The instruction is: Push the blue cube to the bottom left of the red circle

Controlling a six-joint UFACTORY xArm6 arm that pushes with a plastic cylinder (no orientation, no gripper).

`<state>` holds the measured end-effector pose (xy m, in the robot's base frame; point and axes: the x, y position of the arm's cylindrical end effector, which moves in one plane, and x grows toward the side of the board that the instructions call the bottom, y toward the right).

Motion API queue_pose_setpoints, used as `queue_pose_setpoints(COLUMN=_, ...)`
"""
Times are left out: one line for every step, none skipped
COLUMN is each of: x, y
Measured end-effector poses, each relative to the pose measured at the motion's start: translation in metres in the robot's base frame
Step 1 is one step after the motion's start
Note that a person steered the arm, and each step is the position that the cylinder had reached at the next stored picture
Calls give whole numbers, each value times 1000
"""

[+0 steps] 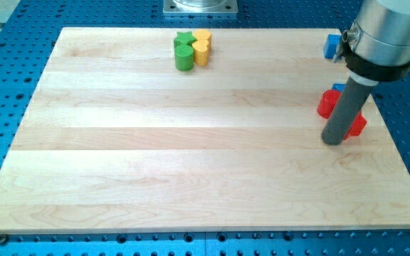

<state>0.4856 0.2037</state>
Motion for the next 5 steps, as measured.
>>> queue_pose_setpoints(x=2, y=9)
queue_pose_setpoints(x=50, y=14)
queue_pose_setpoints(x=42, y=65)
queue_pose_setpoints(x=-2, y=113)
queue_pose_setpoints(x=-50, y=140)
